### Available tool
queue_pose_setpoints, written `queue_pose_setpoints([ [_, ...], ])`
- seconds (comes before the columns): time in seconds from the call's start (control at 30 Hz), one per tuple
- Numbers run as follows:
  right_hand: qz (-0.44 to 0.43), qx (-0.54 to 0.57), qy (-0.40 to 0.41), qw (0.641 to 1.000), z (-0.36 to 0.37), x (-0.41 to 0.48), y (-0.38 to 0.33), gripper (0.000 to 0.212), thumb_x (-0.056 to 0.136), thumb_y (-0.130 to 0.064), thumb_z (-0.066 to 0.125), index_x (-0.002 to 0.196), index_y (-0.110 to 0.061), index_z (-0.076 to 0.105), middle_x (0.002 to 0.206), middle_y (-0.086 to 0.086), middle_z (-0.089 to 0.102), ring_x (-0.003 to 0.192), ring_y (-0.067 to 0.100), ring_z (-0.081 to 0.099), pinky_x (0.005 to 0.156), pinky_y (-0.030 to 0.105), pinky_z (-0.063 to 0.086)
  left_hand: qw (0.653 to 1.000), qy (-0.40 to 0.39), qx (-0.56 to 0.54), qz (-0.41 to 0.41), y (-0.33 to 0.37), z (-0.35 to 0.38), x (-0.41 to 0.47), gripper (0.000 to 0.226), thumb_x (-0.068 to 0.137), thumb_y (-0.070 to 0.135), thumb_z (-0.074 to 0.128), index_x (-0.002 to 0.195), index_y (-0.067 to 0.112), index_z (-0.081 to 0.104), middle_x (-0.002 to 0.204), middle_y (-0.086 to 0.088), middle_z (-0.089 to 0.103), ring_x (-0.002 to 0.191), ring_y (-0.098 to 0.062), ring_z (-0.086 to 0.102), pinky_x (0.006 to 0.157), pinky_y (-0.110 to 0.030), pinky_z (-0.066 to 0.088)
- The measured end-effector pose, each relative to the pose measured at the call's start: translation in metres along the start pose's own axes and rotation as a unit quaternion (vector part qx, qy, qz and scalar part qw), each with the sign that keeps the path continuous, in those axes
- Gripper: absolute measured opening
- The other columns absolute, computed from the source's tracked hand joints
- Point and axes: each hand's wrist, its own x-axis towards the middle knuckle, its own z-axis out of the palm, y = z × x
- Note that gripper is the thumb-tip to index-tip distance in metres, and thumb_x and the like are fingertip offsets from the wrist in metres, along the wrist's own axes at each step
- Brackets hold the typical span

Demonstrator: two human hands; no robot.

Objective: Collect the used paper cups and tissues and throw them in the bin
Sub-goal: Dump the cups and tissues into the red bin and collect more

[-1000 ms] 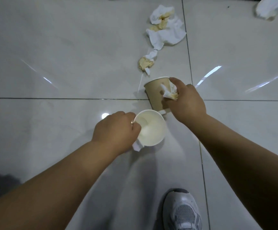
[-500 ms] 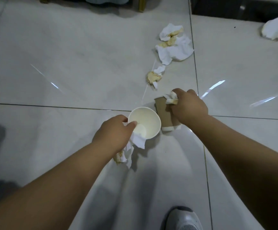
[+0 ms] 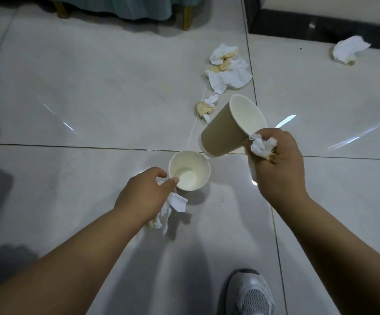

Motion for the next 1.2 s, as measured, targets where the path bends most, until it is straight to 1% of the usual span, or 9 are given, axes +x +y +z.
queue_pose_setpoints([
  [0.1, -0.063, 0.027, -0.044, 0.997, 0.002, -0.017, -0.016, 0.019, 0.088, -0.019, 0.053, 0.076, -0.033, 0.048, 0.073, -0.013, 0.048, 0.072, 0.013, 0.05, 0.061, 0.021, 0.035, 1.0, 0.019, -0.001, 0.008, -0.007, -0.005, -0.008, 0.012, 0.092, 0.04, 0.053, 0.097, 0.03, 0.058, 0.099, 0.001, 0.061, 0.088, -0.024, 0.061, 0.082, -0.042, 0.055],
  [0.2, -0.093, 0.009, -0.079, 0.993, 0.012, -0.035, -0.017, 0.017, 0.083, -0.022, 0.052, 0.075, -0.036, 0.046, 0.08, -0.005, 0.049, 0.074, 0.007, 0.044, 0.061, 0.018, 0.037, 0.999, 0.04, 0.006, 0.013, -0.014, -0.01, -0.017, 0.012, 0.093, 0.029, 0.049, 0.094, 0.029, 0.061, 0.098, -0.002, 0.062, 0.08, -0.025, 0.063, 0.076, -0.043, 0.057],
  [0.4, -0.061, -0.078, -0.18, 0.979, 0.028, -0.056, -0.013, 0.039, 0.084, -0.016, 0.06, 0.122, -0.026, 0.063, 0.108, 0.005, 0.056, 0.093, 0.027, 0.058, 0.073, 0.04, 0.053, 0.998, 0.067, -0.003, 0.005, -0.024, -0.014, -0.03, 0.015, 0.085, 0.018, 0.055, 0.094, 0.027, 0.062, 0.088, 0.006, 0.061, 0.075, -0.019, 0.062, 0.072, -0.034, 0.055],
  [0.53, -0.023, -0.038, -0.192, 0.98, 0.022, -0.056, -0.017, 0.056, 0.086, -0.013, 0.064, 0.137, -0.031, 0.049, 0.107, -0.002, 0.051, 0.096, 0.018, 0.057, 0.081, 0.029, 0.048, 0.997, 0.072, 0.017, 0.034, -0.024, -0.013, -0.034, 0.027, 0.085, 0.009, 0.054, 0.101, 0.028, 0.063, 0.102, 0.006, 0.056, 0.081, -0.016, 0.061, 0.069, -0.025, 0.047],
  [0.6, 0.003, -0.03, -0.161, 0.987, 0.016, -0.053, -0.016, 0.047, 0.087, -0.016, 0.063, 0.132, -0.027, 0.053, 0.108, -0.006, 0.051, 0.091, 0.006, 0.049, 0.074, 0.015, 0.039, 0.997, 0.065, -0.001, 0.034, -0.021, -0.013, -0.033, 0.023, 0.09, 0.014, 0.051, 0.099, 0.031, 0.064, 0.095, 0.007, 0.062, 0.067, -0.017, 0.064, 0.065, -0.028, 0.053],
  [0.7, 0.048, -0.045, -0.121, 0.991, 0.013, -0.045, -0.008, 0.027, 0.088, -0.019, 0.061, 0.114, -0.025, 0.06, 0.106, -0.006, 0.054, 0.087, 0.01, 0.049, 0.071, 0.023, 0.035, 0.996, 0.086, 0.012, 0.034, -0.01, -0.01, -0.028, 0.015, 0.093, 0.034, 0.052, 0.102, 0.031, 0.063, 0.098, 0.003, 0.066, 0.071, -0.018, 0.063, 0.069, -0.032, 0.054],
  [0.87, 0.068, -0.044, -0.121, 0.989, 0.022, -0.033, 0.007, 0.011, 0.086, -0.025, 0.061, 0.097, -0.027, 0.06, 0.096, -0.006, 0.055, 0.081, 0.011, 0.05, 0.064, 0.018, 0.037, 0.99, 0.072, 0.119, -0.022, 0.01, 0.0, -0.007, 0.06, 0.087, 0.066, 0.047, 0.13, 0.025, 0.047, 0.114, -0.003, 0.062, 0.083, -0.018, 0.054, 0.068, -0.028, 0.043],
  [1.03, 0.063, -0.027, -0.152, 0.986, 0.031, -0.013, 0.021, 0.004, 0.089, -0.029, 0.059, 0.09, -0.029, 0.056, 0.091, -0.003, 0.056, 0.077, 0.006, 0.052, 0.062, 0.019, 0.037, 0.987, 0.047, 0.153, -0.024, 0.018, 0.013, 0.012, 0.024, 0.093, 0.036, 0.044, 0.107, 0.019, 0.055, 0.09, 0.001, 0.06, 0.078, -0.02, 0.058, 0.063, -0.029, 0.045],
  [1.2, 0.047, -0.031, -0.171, 0.984, 0.032, 0.022, 0.034, 0.007, 0.089, -0.032, 0.058, 0.083, -0.031, 0.054, 0.085, -0.003, 0.055, 0.072, 0.007, 0.052, 0.058, 0.022, 0.036, 0.987, 0.062, 0.15, -0.017, 0.038, 0.006, 0.026, 0.019, 0.09, 0.028, 0.046, 0.103, 0.022, 0.058, 0.091, 0.001, 0.064, 0.077, -0.02, 0.059, 0.062, -0.029, 0.046],
])
